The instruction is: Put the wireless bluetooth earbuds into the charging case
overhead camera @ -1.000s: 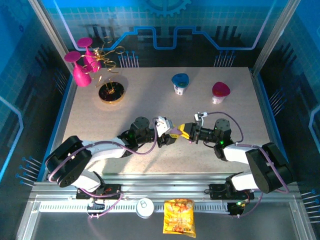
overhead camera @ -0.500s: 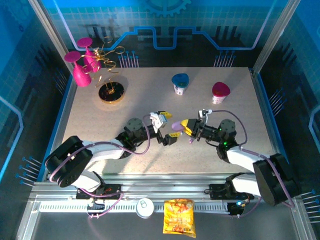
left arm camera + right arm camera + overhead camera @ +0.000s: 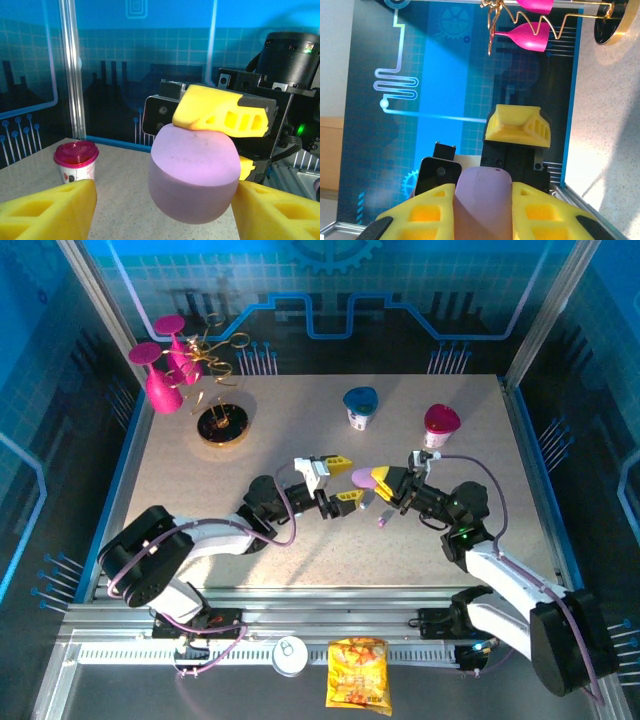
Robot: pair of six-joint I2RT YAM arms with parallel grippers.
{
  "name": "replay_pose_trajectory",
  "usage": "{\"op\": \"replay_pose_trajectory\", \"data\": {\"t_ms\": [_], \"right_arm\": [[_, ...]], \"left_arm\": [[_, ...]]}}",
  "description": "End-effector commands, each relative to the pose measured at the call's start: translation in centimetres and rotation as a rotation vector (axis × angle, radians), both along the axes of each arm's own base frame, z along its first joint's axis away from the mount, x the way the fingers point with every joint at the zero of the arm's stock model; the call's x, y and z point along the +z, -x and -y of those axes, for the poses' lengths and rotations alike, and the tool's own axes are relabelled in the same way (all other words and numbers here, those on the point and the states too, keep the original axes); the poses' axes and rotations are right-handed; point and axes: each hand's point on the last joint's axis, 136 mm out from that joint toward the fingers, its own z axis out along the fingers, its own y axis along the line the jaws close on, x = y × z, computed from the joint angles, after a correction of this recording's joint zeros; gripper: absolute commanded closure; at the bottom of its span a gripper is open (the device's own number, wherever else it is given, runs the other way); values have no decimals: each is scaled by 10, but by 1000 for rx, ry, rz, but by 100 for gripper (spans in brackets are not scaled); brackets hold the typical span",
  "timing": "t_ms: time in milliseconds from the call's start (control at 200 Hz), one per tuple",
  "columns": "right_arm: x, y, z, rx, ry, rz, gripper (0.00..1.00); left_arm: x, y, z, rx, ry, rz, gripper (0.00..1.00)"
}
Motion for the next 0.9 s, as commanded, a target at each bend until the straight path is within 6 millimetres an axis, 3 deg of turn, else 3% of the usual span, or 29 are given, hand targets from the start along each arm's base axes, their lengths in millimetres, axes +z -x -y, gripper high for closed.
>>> {"op": "replay_pose_trajectory", "data": {"t_ms": [0, 695, 896], "right_arm": [[15, 2, 3, -12, -24, 26, 95], [22, 6, -8, 32, -51, 42, 93], [24, 6, -7, 30, -60, 45, 93]], "left_arm": [[24, 4, 2, -42, 59, 52, 30], [18, 17, 13, -145, 28, 82, 44], [17, 16, 14, -146, 32, 82, 37]]}}
